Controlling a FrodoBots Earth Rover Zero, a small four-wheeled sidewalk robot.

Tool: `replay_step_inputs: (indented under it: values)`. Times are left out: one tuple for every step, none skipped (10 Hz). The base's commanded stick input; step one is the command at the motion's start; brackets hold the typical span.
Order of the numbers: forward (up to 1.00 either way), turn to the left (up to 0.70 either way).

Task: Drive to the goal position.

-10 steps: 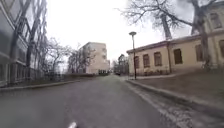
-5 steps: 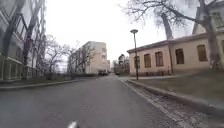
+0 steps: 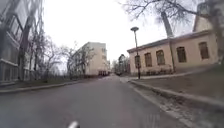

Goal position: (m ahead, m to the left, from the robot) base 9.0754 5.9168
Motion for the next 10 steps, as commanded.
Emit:
replay_step_inputs:
  values:
    - [1.00, 0.00]
    - [1.00, 0.00]
    - [1.00, 0.00]
    - [1.00, 0.00]
    - [1.00, 0.00]
    - [1.00, 0.00]
    - [1.00, 0.00]
    - [1.00, 0.00]
    - [1.00, 0.00]
    - [1.00, 0.00]
